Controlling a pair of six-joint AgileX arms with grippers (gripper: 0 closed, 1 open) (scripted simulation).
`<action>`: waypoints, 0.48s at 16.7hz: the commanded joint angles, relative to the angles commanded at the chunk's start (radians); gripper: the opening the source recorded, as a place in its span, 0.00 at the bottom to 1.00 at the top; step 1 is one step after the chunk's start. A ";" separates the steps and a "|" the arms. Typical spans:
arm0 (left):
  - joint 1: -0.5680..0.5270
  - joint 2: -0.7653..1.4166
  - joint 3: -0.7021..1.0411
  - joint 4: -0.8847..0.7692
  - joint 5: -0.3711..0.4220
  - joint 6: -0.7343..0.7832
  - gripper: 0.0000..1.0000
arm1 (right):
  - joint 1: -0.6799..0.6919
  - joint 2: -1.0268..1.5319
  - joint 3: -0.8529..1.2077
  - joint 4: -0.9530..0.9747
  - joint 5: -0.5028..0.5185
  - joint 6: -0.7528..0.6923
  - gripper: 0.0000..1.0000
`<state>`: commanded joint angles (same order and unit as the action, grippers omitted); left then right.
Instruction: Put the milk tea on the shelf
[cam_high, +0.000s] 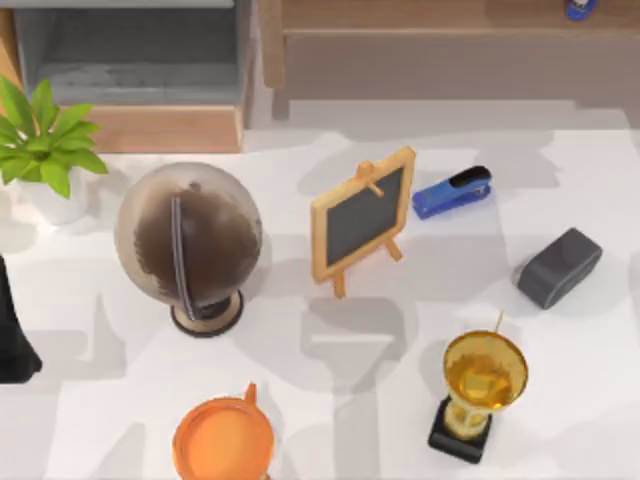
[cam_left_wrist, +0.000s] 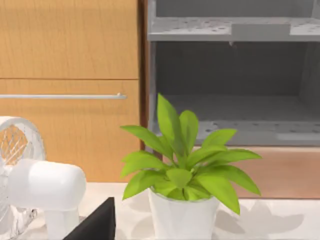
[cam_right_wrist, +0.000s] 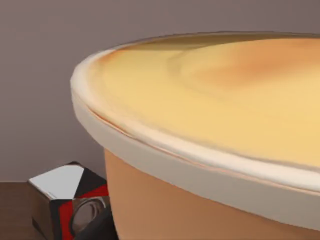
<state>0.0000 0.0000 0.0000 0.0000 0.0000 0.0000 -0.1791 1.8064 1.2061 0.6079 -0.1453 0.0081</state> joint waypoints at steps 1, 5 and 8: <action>0.000 0.000 0.000 0.000 0.000 0.000 1.00 | 0.000 0.000 0.000 0.000 0.000 0.000 0.00; 0.000 0.000 0.000 0.000 0.000 0.000 1.00 | -0.002 0.017 0.010 0.008 0.001 0.002 0.00; 0.000 0.000 0.000 0.000 0.000 0.000 1.00 | 0.004 0.076 0.050 0.025 0.006 0.001 0.00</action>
<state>0.0000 0.0000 0.0000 0.0000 0.0000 0.0000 -0.1751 1.8826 1.2566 0.6329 -0.1396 0.0094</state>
